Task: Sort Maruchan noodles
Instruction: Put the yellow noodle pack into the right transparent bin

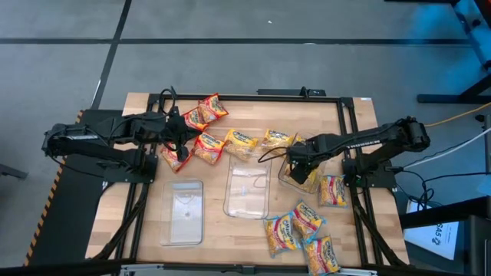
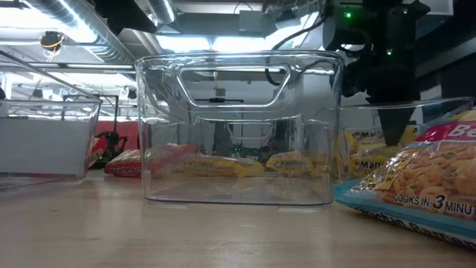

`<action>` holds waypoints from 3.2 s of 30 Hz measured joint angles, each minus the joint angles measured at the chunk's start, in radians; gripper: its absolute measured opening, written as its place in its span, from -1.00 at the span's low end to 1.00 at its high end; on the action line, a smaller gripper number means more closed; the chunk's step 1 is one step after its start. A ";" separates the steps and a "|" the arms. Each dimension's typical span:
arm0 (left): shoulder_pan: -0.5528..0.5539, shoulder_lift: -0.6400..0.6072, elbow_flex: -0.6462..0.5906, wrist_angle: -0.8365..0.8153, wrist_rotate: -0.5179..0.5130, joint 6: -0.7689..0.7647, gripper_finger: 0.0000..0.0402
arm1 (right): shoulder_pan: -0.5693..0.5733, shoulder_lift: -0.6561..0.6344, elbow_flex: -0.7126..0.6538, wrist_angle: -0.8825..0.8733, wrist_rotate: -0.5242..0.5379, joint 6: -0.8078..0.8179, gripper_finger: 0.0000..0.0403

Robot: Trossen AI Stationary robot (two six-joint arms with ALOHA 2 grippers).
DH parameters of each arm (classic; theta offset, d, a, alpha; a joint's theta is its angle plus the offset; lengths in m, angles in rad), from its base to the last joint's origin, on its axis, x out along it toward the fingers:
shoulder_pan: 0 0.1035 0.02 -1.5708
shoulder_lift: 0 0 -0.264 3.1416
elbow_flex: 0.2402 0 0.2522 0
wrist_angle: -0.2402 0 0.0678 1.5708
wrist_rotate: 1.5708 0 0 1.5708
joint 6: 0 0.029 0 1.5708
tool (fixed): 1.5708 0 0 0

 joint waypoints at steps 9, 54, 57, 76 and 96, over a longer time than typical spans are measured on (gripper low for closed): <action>0.000 0.000 0.000 0.000 0.000 0.000 -1.00 | 0.000 0.000 -0.053 0.085 -0.053 0.028 -0.36; 0.000 0.000 0.000 0.000 -0.001 0.000 -1.00 | -0.014 -0.003 0.169 -0.305 0.264 0.066 -0.95; 0.000 0.000 0.000 0.000 -0.001 0.000 -1.00 | -0.014 -0.003 0.149 -0.305 0.266 0.085 -0.89; 0.000 0.000 0.000 0.000 -0.001 0.000 -1.00 | -0.013 -0.003 0.144 -0.259 0.297 0.086 -0.46; 0.000 0.000 0.000 0.000 0.000 0.000 -1.00 | -0.013 -0.003 0.148 -0.234 0.315 0.072 -0.45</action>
